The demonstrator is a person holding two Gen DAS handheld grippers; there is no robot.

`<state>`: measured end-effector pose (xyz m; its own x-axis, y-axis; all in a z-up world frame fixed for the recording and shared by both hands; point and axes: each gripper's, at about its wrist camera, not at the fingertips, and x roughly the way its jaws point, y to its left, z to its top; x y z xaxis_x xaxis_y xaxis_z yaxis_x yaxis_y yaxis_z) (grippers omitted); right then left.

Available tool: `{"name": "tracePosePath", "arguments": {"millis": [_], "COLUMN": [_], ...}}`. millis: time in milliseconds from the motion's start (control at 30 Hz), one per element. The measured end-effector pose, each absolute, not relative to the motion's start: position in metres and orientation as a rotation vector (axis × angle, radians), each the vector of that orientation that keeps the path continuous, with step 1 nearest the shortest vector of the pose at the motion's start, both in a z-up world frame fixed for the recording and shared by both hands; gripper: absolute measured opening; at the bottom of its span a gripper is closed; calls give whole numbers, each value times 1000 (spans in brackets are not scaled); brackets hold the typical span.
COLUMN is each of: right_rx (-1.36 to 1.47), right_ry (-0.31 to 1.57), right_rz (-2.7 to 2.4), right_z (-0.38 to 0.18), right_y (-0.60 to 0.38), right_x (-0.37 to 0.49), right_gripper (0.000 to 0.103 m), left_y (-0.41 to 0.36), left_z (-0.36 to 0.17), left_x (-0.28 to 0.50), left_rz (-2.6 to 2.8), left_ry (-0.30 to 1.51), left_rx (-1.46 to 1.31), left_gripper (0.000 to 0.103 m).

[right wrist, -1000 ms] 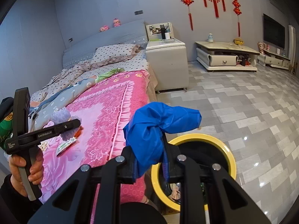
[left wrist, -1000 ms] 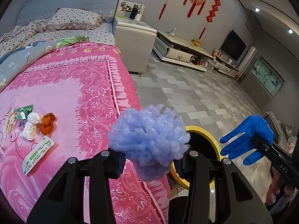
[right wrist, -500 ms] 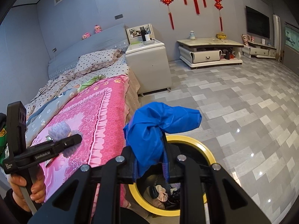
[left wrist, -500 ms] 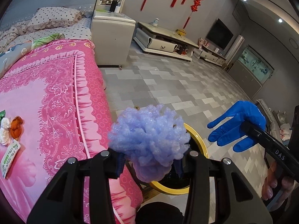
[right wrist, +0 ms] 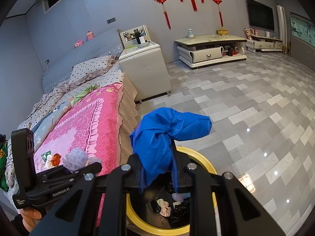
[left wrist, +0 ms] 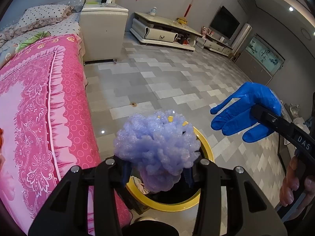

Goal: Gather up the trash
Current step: 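Open the left tool over the bin while the right tool releases the blue glove, then move both tools back over the bedspread toward the green wrapper and tissue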

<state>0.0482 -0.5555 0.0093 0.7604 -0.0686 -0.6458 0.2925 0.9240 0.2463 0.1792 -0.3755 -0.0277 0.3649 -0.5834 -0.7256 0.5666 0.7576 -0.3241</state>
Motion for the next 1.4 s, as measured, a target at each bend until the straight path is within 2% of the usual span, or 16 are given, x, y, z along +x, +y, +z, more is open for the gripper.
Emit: {"name": "tracePosePath", "arguments": {"millis": [367, 567, 733, 1067, 1400], "right_rx": [376, 405, 425, 411, 353], "right_ry": [668, 675, 672, 648, 644], "right_rz": [-212, -250, -285, -271, -182], "right_z": [6, 3, 3, 17, 34], "right_y": [-567, -574, -579, -561, -512], "right_x": [49, 48, 41, 29, 39], "right_gripper": [26, 45, 54, 58, 62], "left_y": [-387, -383, -373, -336, -257], "left_z": [-38, -40, -38, -25, -12], "left_x": [182, 184, 183, 184, 199], "left_rz": [-784, -791, -781, -733, -605], "left_ry": [951, 949, 940, 892, 844], "left_rx": [-31, -40, -56, -85, -85], "left_gripper": [45, 62, 73, 79, 80]}}
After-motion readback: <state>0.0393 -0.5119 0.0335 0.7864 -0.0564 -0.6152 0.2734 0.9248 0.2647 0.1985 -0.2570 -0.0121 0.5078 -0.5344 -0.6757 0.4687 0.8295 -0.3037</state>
